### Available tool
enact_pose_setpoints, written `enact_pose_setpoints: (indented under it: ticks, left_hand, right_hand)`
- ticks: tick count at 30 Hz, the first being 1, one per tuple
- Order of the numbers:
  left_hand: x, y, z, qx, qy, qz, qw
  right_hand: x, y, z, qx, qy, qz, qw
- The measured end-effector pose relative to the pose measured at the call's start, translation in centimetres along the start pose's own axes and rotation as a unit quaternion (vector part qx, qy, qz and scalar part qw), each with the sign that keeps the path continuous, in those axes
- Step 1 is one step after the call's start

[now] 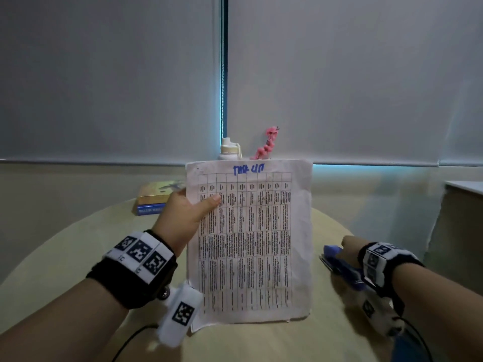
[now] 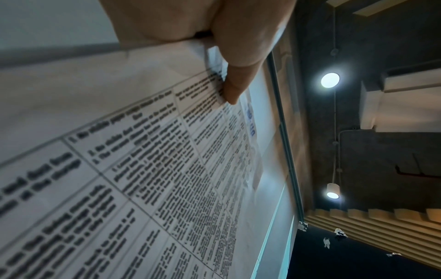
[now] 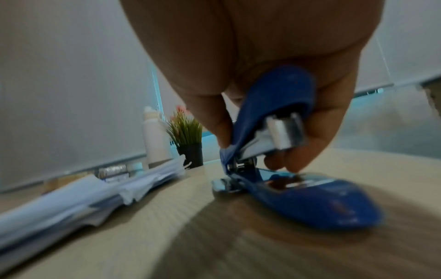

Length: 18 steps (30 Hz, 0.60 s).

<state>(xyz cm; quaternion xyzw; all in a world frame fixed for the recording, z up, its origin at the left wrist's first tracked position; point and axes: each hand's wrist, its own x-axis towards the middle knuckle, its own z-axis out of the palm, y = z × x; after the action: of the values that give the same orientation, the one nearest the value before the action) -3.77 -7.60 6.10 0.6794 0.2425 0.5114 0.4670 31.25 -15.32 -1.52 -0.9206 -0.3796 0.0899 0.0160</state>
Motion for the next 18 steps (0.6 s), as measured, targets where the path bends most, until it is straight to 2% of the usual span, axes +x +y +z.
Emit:
enact_pose_setpoints:
  ticks: [3, 4, 5, 6, 8, 9, 10, 11, 15, 18]
  left_hand:
    - [0.2, 0.0, 0.0, -0.005, -0.014, -0.009, 1.0]
    - [0.2, 0.0, 0.0, -0.007, -0.017, -0.014, 1.0]
    - [0.3, 0.0, 0.0, -0.007, -0.019, -0.019, 1.0]
    - [0.3, 0.1, 0.1, -0.007, -0.022, -0.022, 1.0]
    - [0.3, 0.4, 0.4, -0.006, -0.023, -0.028, 0.999]
    - [0.2, 0.6, 0.6, -0.004, -0.024, -0.033, 0.999]
    - [0.2, 0.8, 0.9, -0.003, -0.027, -0.036, 0.999]
    - [0.1, 0.9, 1.1, -0.002, -0.031, -0.036, 0.999]
    - [-0.4, 1.7, 2.4, 0.015, -0.062, -0.026, 0.998]
    - [-0.7, 1.9, 3.1, 0.021, -0.064, -0.015, 0.998]
  right_hand:
    - [1.8, 1.7, 0.0, 0.086, 0.034, -0.01, 0.996]
    - [1.3, 1.9, -0.8, 0.164, 0.062, -0.017, 0.984]
    - [0.3, 1.9, -1.9, 0.273, 0.091, -0.041, 0.957]
    - [-1.1, 1.6, -3.3, 0.415, 0.101, -0.069, 0.902]
    - [-4.3, 1.2, -6.8, 0.668, 0.07, -0.133, 0.729]
    - [-6.2, 0.9, -8.6, 0.74, 0.054, -0.165, 0.65]
    - [-8.2, 0.4, -10.4, 0.78, 0.048, -0.2, 0.591]
    - [-10.4, -0.5, -12.2, 0.795, 0.05, -0.237, 0.556]
    - [-18.2, -6.0, -16.3, 0.767, 0.032, -0.387, 0.511]
    - [-20.5, -10.3, -16.8, 0.758, -0.003, -0.42, 0.499]
